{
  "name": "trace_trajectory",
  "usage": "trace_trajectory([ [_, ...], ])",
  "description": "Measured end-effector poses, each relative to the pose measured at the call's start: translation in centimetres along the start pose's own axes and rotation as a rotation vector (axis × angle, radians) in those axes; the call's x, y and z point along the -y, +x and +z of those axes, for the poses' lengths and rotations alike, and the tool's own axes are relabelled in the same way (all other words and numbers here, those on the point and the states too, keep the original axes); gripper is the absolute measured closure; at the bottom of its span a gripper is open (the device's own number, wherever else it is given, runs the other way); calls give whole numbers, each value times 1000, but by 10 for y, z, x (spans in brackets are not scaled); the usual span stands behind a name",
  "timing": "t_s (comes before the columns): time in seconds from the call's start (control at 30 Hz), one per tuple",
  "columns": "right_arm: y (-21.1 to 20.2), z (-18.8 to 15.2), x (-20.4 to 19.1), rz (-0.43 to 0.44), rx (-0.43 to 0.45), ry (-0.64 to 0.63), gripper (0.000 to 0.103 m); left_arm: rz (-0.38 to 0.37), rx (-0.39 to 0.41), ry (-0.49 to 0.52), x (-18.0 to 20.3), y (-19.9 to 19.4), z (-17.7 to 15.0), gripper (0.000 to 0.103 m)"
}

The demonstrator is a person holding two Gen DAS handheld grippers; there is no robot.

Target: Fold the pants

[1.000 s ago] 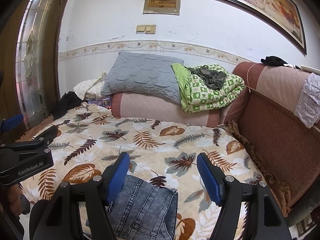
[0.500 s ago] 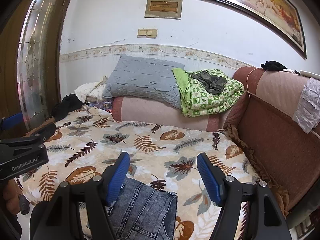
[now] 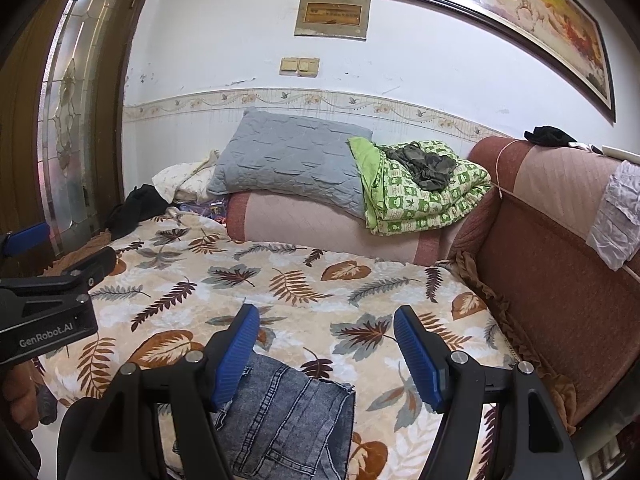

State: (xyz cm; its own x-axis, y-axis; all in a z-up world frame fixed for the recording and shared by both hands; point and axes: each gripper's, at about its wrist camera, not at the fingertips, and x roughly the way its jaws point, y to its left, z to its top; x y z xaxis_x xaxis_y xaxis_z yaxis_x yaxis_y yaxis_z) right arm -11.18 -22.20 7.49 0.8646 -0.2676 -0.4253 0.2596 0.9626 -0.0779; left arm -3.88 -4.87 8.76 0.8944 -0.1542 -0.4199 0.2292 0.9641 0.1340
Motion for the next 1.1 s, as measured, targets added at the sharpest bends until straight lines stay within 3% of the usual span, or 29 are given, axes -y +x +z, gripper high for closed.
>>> trace_trajectory([
  [1.1,-11,5,-9,7,38,-28,30,-28,0,-22,-5,-7,4,4],
])
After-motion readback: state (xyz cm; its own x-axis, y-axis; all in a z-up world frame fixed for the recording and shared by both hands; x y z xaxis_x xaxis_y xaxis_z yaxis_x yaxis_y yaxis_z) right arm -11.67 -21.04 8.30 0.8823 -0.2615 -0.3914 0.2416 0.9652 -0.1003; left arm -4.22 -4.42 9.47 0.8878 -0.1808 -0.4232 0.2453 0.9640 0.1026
